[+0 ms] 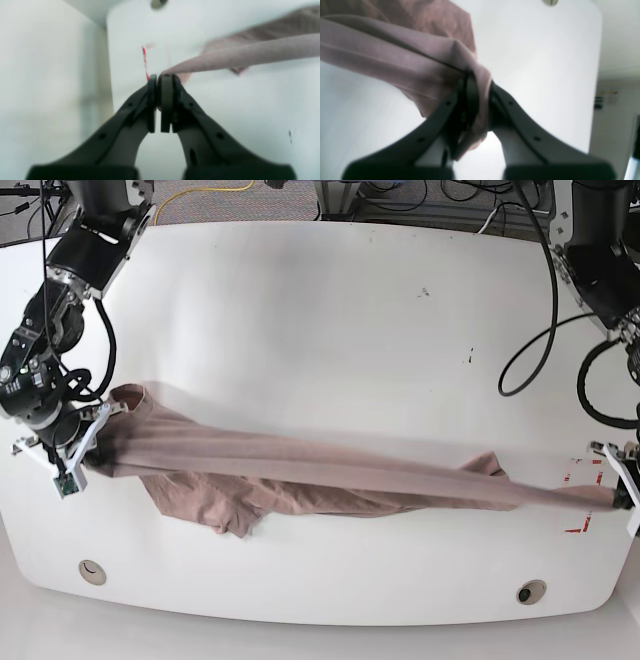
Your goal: Fold the T-shirt properly
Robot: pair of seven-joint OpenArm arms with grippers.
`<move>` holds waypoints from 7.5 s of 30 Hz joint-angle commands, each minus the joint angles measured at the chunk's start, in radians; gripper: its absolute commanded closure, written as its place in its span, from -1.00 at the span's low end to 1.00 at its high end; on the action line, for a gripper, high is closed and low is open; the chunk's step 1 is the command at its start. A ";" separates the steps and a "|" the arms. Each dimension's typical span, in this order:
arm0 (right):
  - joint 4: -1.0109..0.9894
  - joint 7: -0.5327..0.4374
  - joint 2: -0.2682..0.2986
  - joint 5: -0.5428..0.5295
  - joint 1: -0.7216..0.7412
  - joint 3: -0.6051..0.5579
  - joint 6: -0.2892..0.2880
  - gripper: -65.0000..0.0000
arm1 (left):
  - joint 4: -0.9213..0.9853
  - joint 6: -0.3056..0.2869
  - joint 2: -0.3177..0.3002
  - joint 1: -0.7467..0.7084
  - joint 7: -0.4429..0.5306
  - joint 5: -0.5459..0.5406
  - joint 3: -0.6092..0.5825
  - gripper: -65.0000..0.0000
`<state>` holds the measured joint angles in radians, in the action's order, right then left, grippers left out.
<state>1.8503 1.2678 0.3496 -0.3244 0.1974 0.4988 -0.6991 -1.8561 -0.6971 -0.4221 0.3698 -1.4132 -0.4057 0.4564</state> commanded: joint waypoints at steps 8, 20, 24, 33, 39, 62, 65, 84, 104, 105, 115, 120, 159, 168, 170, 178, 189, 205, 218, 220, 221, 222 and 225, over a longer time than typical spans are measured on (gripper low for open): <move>0.059 -0.017 -0.011 0.006 -0.157 0.022 0.001 0.91 | -0.033 -0.001 -0.011 -0.228 0.017 0.003 0.075 1.00; 0.059 -0.020 -0.077 0.009 -0.312 0.022 0.001 0.91 | -0.033 -0.001 0.058 -0.457 0.017 0.004 0.120 1.00; 0.061 -0.021 -0.105 0.012 -0.355 0.022 0.001 0.91 | -0.033 -0.001 0.070 -0.524 0.017 0.006 0.121 1.00; 0.061 -0.023 -0.122 0.015 -0.398 0.022 0.001 0.91 | -0.030 -0.001 0.072 -0.607 0.017 0.011 0.121 1.00; 0.061 -0.023 -0.122 0.015 -0.405 0.022 0.001 0.91 | -0.027 -0.001 0.064 -0.639 0.059 0.014 0.120 1.00; 0.056 -0.017 -0.114 0.015 -0.465 0.019 0.001 0.91 | -0.027 -0.001 0.042 -0.768 0.062 0.012 0.123 1.00; 0.056 -0.017 -0.114 0.015 -0.470 0.019 0.001 0.91 | -0.029 -0.001 0.045 -0.811 0.062 0.012 0.135 1.00; 0.059 -0.018 -0.114 0.017 -0.474 0.019 0.001 0.91 | -0.033 -0.001 0.018 -0.743 0.059 0.008 0.150 1.00; 0.059 -0.017 -0.117 0.017 -0.444 0.021 0.001 0.91 | -0.032 -0.001 0.010 -0.556 0.017 0.014 0.144 1.00; 0.059 -0.017 -0.117 0.017 -0.451 0.021 0.001 0.91 | -0.032 -0.001 0.010 -0.562 0.017 0.012 0.144 1.00; 0.061 -0.017 -0.120 0.015 -0.485 0.021 0.001 0.91 | -0.032 -0.001 0.010 -0.664 0.017 0.012 0.149 1.00; 0.061 -0.017 -0.122 0.015 -0.497 0.022 0.001 0.91 | -0.032 -0.001 0.010 -0.697 0.017 0.011 0.149 1.00; 0.061 -0.017 -0.122 0.011 -0.497 0.022 0.001 0.91 | -0.030 -0.001 0.015 -0.656 0.017 0.006 0.098 0.99; 0.061 -0.017 -0.122 0.008 -0.494 0.022 0.001 0.91 | -0.032 -0.001 0.015 -0.647 0.017 0.004 0.098 1.00; 0.061 -0.020 -0.123 0.008 -0.487 0.022 0.001 0.91 | -0.032 -0.001 0.015 -0.627 0.017 0.004 0.098 1.00; 0.061 -0.020 -0.123 0.008 -0.416 0.022 0.001 0.91 | -0.033 -0.001 0.030 -0.510 0.017 0.008 0.100 1.00; 0.058 -0.017 -0.119 0.015 -0.258 0.022 0.001 0.91 | -0.027 -0.001 0.056 -0.277 0.017 0.015 0.097 1.00; 0.051 -0.017 -0.036 0.017 0.050 0.011 0.001 0.90 | 0.002 -0.001 0.055 0.105 0.017 0.015 -0.014 1.00; -0.027 -0.017 0.099 0.015 0.325 -0.084 0.001 0.90 | 0.098 0.060 0.058 0.426 0.017 0.015 -0.021 1.00; -0.041 -0.017 0.122 0.015 0.379 -0.111 0.001 0.90 | 0.128 0.061 0.058 0.484 0.017 0.015 -0.021 1.00; -0.048 -0.017 0.131 0.015 0.402 -0.122 0.001 0.90 | 0.137 0.063 0.058 0.509 0.017 0.017 -0.021 1.00; -0.057 -0.017 0.148 0.015 0.434 -0.139 0.001 0.90 | 0.151 0.067 0.058 0.545 0.017 0.023 -0.021 1.00; -0.084 -0.017 0.176 0.015 0.495 -0.174 0.001 0.90 | 0.175 0.066 0.058 0.614 0.017 0.047 -0.023 1.00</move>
<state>1.7721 1.2675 0.4873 -0.3168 0.6201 0.3340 -0.7002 -1.6871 -0.6315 -0.3492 0.9024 -1.4220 -0.3817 0.4328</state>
